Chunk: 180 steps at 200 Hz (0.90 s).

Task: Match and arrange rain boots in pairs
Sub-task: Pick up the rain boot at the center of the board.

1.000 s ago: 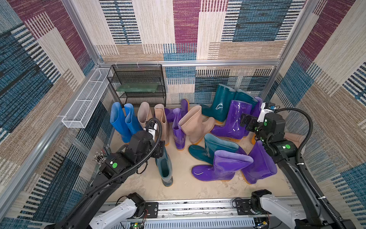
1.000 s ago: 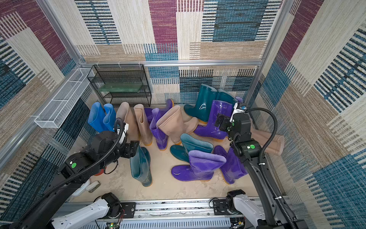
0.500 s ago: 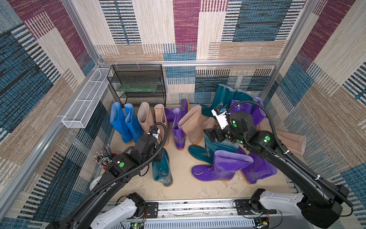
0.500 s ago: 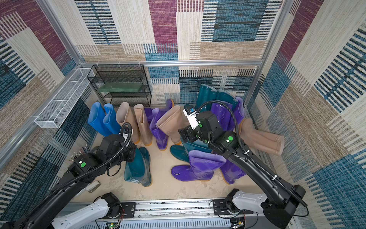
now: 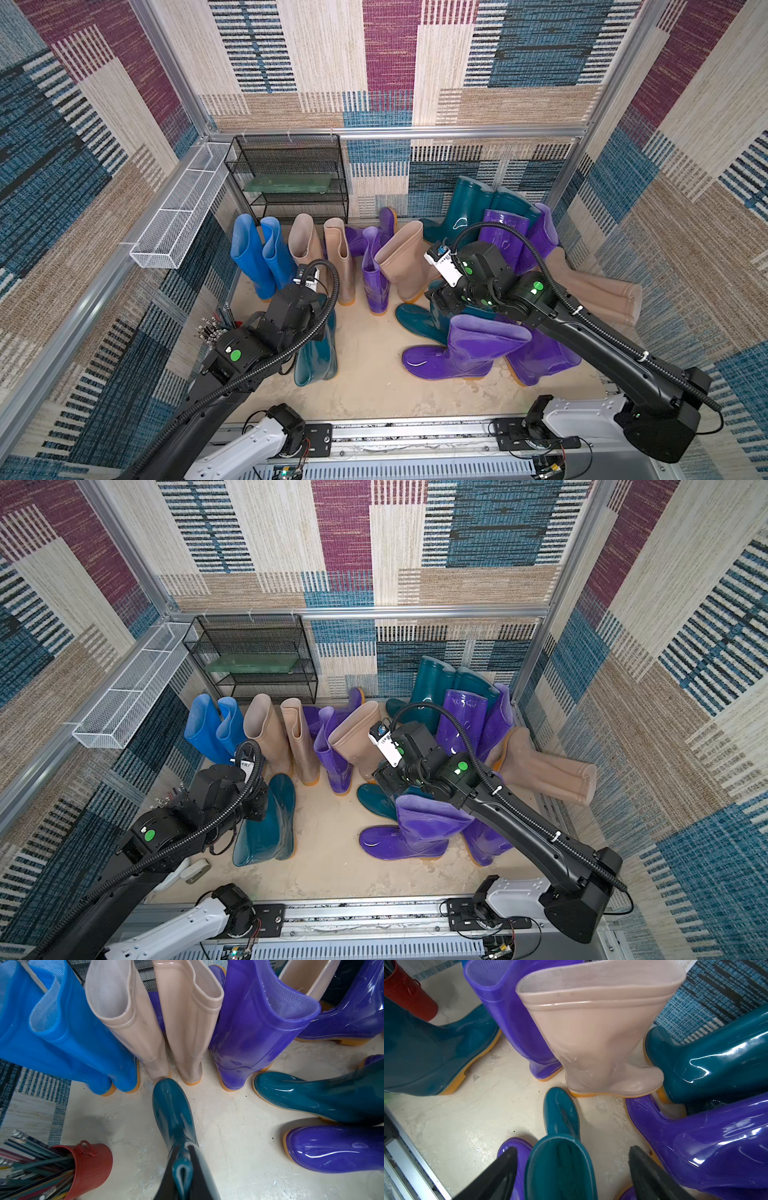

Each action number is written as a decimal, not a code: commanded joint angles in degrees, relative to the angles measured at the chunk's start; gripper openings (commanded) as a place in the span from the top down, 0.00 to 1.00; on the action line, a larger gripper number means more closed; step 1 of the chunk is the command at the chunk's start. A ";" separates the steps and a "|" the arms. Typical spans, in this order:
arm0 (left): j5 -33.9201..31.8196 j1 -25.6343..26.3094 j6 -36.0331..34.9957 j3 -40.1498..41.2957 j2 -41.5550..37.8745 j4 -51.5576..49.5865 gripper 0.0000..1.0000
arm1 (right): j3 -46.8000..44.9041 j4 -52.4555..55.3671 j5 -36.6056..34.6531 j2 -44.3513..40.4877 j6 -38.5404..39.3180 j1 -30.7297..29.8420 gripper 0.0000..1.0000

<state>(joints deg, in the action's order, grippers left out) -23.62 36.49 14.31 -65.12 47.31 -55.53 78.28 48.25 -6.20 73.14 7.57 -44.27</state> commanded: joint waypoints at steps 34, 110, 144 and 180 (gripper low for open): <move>-1.28 -2.03 -3.97 0.72 -0.19 -1.87 1.00 | 0.00 -0.49 1.67 0.99 1.04 -0.03 0.58; 4.80 -10.84 -5.70 3.78 -0.78 -0.94 1.00 | 2.88 -2.99 1.98 2.78 1.82 -2.91 1.00; 4.81 -11.18 -5.60 3.78 -0.69 -0.56 0.67 | 7.06 -2.14 1.54 5.00 2.68 -5.90 1.00; 4.78 -11.40 -5.97 3.67 -0.73 0.62 0.57 | 10.47 1.32 1.95 7.89 4.93 -9.24 1.00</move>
<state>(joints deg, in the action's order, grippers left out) -19.31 25.26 9.04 -61.39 46.54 -55.94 86.67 49.58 -4.93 79.75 10.57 -51.86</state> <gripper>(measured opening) 0.434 0.107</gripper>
